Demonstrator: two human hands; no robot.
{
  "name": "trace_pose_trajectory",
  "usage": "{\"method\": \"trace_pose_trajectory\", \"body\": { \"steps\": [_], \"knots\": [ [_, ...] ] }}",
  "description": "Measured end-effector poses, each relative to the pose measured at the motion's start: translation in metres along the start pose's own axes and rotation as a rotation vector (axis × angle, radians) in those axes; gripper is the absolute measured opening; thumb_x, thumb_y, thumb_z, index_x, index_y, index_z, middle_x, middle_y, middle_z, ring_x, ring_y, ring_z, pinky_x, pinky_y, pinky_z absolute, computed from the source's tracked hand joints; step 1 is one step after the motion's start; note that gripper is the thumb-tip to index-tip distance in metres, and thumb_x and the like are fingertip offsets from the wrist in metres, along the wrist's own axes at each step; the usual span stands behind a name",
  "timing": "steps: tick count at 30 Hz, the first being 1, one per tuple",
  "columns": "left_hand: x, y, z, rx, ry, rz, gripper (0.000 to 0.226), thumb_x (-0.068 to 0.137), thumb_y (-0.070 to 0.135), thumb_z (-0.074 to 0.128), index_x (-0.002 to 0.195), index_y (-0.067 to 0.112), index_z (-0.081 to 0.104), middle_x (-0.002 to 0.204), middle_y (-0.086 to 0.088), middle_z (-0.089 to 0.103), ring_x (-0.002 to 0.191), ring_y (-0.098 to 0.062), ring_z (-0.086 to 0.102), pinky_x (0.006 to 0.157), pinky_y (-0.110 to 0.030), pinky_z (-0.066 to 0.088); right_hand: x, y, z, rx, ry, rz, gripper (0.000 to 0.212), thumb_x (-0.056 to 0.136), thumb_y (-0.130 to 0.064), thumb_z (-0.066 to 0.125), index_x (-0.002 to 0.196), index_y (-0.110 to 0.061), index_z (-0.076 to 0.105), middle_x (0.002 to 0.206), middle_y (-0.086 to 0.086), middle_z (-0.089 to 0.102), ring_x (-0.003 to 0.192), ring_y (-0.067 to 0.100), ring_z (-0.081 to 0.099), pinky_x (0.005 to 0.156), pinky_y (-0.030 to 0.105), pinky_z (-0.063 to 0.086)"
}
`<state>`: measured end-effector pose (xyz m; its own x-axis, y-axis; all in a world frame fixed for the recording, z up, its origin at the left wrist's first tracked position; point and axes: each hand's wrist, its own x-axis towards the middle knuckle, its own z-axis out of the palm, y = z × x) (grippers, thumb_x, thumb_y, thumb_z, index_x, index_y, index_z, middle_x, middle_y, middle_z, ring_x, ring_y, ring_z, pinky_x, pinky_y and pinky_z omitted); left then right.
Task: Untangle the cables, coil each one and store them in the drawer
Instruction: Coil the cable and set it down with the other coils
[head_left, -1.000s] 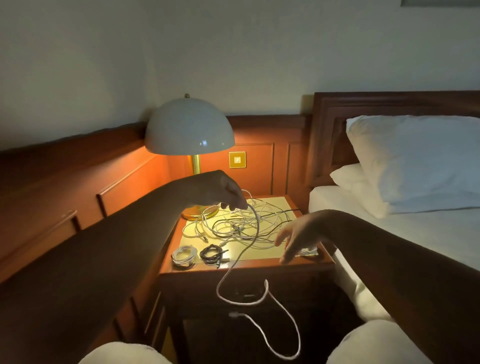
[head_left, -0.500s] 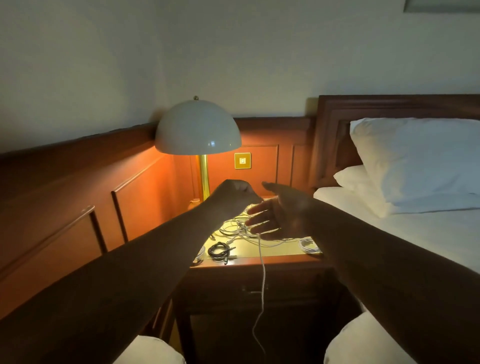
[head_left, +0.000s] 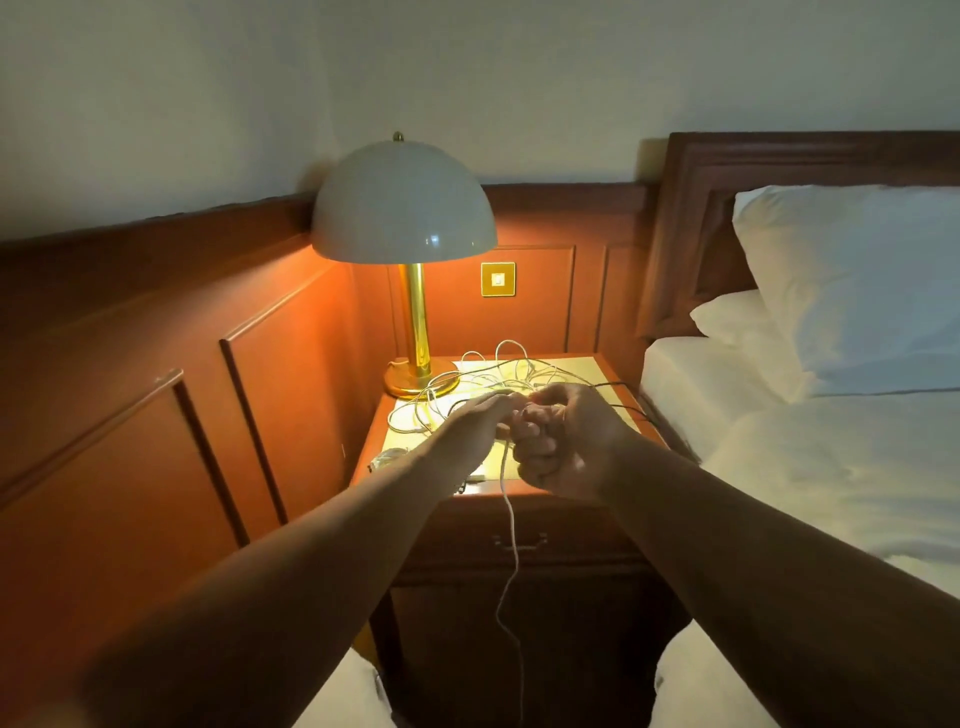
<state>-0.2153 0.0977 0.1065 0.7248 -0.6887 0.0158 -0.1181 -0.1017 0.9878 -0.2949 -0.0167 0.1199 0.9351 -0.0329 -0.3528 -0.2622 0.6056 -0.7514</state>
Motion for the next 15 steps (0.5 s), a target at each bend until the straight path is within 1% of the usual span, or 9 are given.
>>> {"method": "trace_pose_trajectory", "body": {
  "steps": [2, 5, 7, 8, 9, 10, 11, 13, 15],
  "knots": [
    [0.000, -0.016, 0.002, -0.072, 0.005, -0.072, 0.027, 0.102, 0.037, 0.048, 0.099, 0.017, 0.066, 0.098, -0.006, 0.065, 0.093, -0.020, 0.063, 0.078, -0.035, 0.048, 0.002, 0.004, -0.004, 0.090, -0.079, -0.005, 0.018, 0.089, -0.026, 0.040, 0.076, -0.014, 0.044, 0.060, 0.003, 0.038, 0.047, 0.011, 0.028, 0.041, 0.021, 0.024],
    [-0.007, -0.031, 0.010, -0.118, -0.036, -0.080, 0.023, 0.103, 0.033, 0.047, 0.094, 0.017, 0.062, 0.083, -0.001, 0.062, 0.074, -0.013, 0.061, 0.068, -0.031, 0.050, 0.006, 0.006, -0.009, 0.085, -0.137, -0.148, 0.028, 0.093, -0.020, 0.040, 0.070, -0.009, 0.052, 0.067, 0.006, 0.049, 0.057, 0.015, 0.040, 0.056, 0.026, 0.027],
    [-0.012, -0.038, 0.014, -0.121, -0.071, -0.124, 0.022, 0.106, 0.029, 0.046, 0.095, 0.017, 0.060, 0.075, -0.002, 0.059, 0.068, -0.015, 0.059, 0.072, -0.035, 0.051, 0.010, 0.004, -0.013, 0.025, -0.150, -0.284, 0.033, 0.102, -0.021, 0.036, 0.080, -0.007, 0.057, 0.076, 0.009, 0.056, 0.068, 0.019, 0.051, 0.067, 0.031, 0.037],
    [-0.014, -0.042, 0.015, -0.094, -0.143, -0.148, 0.019, 0.105, 0.029, 0.047, 0.099, 0.022, 0.063, 0.073, -0.002, 0.059, 0.070, -0.018, 0.062, 0.077, -0.039, 0.050, 0.014, 0.002, -0.017, -0.042, -0.124, -0.362, 0.036, 0.106, -0.022, 0.035, 0.084, -0.006, 0.059, 0.081, 0.010, 0.061, 0.075, 0.021, 0.058, 0.074, 0.033, 0.044],
    [-0.015, -0.048, 0.015, -0.017, -0.226, -0.172, 0.016, 0.104, 0.031, 0.049, 0.102, 0.035, 0.065, 0.076, -0.002, 0.060, 0.077, -0.022, 0.067, 0.085, -0.043, 0.049, 0.020, 0.002, -0.024, -0.161, -0.071, -0.458, 0.038, 0.107, -0.022, 0.034, 0.088, -0.005, 0.063, 0.087, 0.010, 0.067, 0.084, 0.024, 0.064, 0.082, 0.034, 0.049],
    [-0.017, -0.051, 0.014, 0.059, -0.300, -0.193, 0.022, 0.103, 0.033, 0.052, 0.100, 0.052, 0.063, 0.083, 0.001, 0.061, 0.086, -0.024, 0.069, 0.090, -0.044, 0.048, 0.026, 0.003, -0.030, -0.325, 0.000, -0.554, 0.038, 0.108, -0.021, 0.035, 0.092, -0.005, 0.066, 0.091, 0.010, 0.070, 0.092, 0.025, 0.067, 0.090, 0.034, 0.052],
    [-0.019, -0.055, 0.013, 0.108, -0.345, -0.212, 0.031, 0.102, 0.033, 0.054, 0.096, 0.062, 0.059, 0.090, 0.003, 0.060, 0.090, -0.023, 0.069, 0.090, -0.044, 0.048, 0.031, 0.006, -0.038, -0.532, 0.069, -0.641, 0.036, 0.108, -0.020, 0.037, 0.095, -0.005, 0.068, 0.095, 0.009, 0.072, 0.097, 0.024, 0.069, 0.093, 0.032, 0.053],
    [-0.019, -0.064, 0.007, 0.092, -0.331, -0.237, 0.037, 0.101, 0.025, 0.058, 0.103, 0.061, 0.054, 0.097, 0.003, 0.056, 0.086, -0.017, 0.062, 0.081, -0.037, 0.051, 0.039, 0.016, -0.051, -1.056, 0.137, -0.803, 0.028, 0.106, -0.016, 0.042, 0.098, -0.007, 0.067, 0.097, 0.005, 0.071, 0.094, 0.019, 0.070, 0.085, 0.021, 0.054],
    [-0.014, -0.074, 0.000, 0.165, -0.284, -0.213, 0.029, 0.100, 0.020, 0.058, 0.118, 0.043, 0.057, 0.098, 0.002, 0.057, 0.080, -0.011, 0.055, 0.068, -0.025, 0.047, 0.045, 0.029, -0.062, -1.559, 0.091, -0.814, 0.019, 0.103, -0.013, 0.047, 0.103, -0.008, 0.065, 0.098, 0.004, 0.068, 0.086, 0.016, 0.067, 0.074, 0.022, 0.055]
  ]
}}
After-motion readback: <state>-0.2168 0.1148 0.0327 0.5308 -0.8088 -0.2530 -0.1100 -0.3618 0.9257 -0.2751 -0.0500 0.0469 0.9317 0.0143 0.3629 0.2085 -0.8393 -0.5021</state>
